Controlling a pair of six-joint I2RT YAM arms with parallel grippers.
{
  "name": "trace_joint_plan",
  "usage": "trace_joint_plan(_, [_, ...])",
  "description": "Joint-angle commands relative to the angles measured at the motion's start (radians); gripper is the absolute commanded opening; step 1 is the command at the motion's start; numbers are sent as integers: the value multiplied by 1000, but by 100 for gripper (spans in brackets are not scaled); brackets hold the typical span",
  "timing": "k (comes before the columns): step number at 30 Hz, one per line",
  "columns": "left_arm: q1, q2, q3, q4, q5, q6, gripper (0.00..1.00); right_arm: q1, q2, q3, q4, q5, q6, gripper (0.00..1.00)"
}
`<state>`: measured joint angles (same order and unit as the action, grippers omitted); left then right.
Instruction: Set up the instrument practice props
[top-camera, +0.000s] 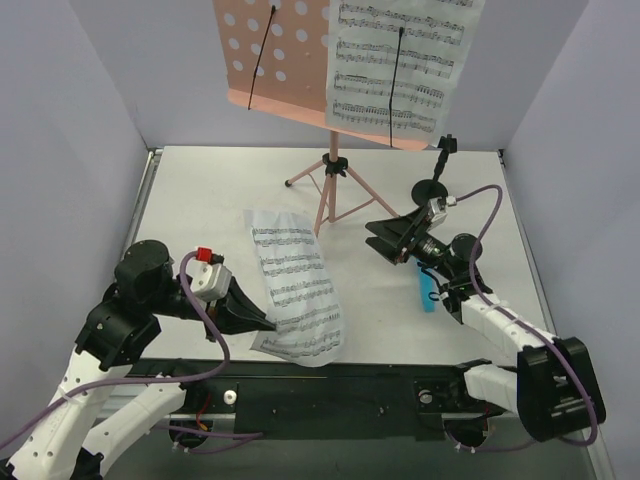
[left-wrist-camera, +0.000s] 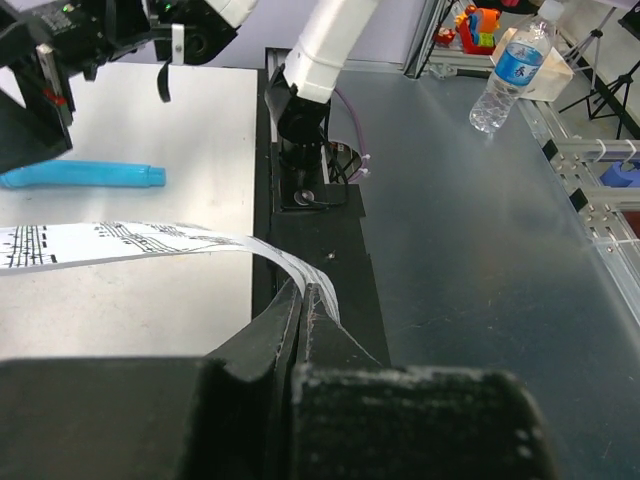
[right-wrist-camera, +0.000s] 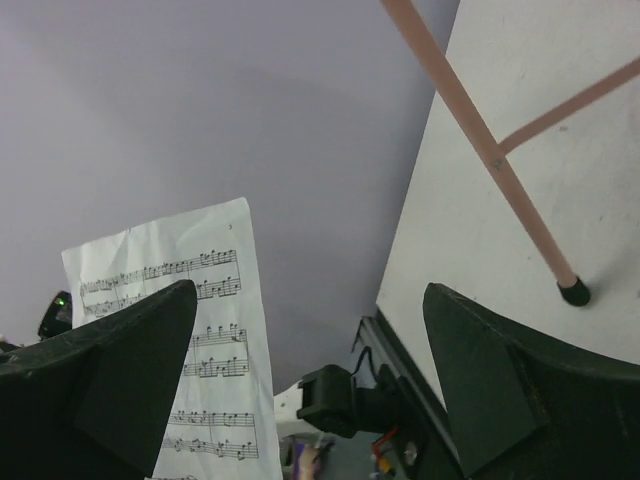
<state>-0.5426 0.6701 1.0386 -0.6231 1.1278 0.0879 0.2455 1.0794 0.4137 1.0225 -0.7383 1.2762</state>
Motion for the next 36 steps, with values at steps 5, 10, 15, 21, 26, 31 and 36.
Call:
trace_joint_plan(5, [-22,65,50,117,55,-5,0,95,119,11,516,-90,270,90])
trace_joint_plan(10, [-59,126,64,177,49,-8,0,167,143,36,516,-87,264,90])
trace_joint_plan(15, [-150,167,90,181,-14,22,0,205,149,45,516,-75,258,90])
trace_joint_plan(21, [-189,191,97,172,-71,58,0,206,131,51,516,-85,267,84])
trace_joint_plan(26, [-189,152,37,203,-134,44,0,204,90,50,516,-93,264,65])
trace_joint_plan(31, [-188,122,-18,249,-155,18,0,204,65,48,516,-102,261,45])
trace_joint_plan(36, [-184,106,-63,296,-161,-11,0,204,44,60,516,-125,255,28])
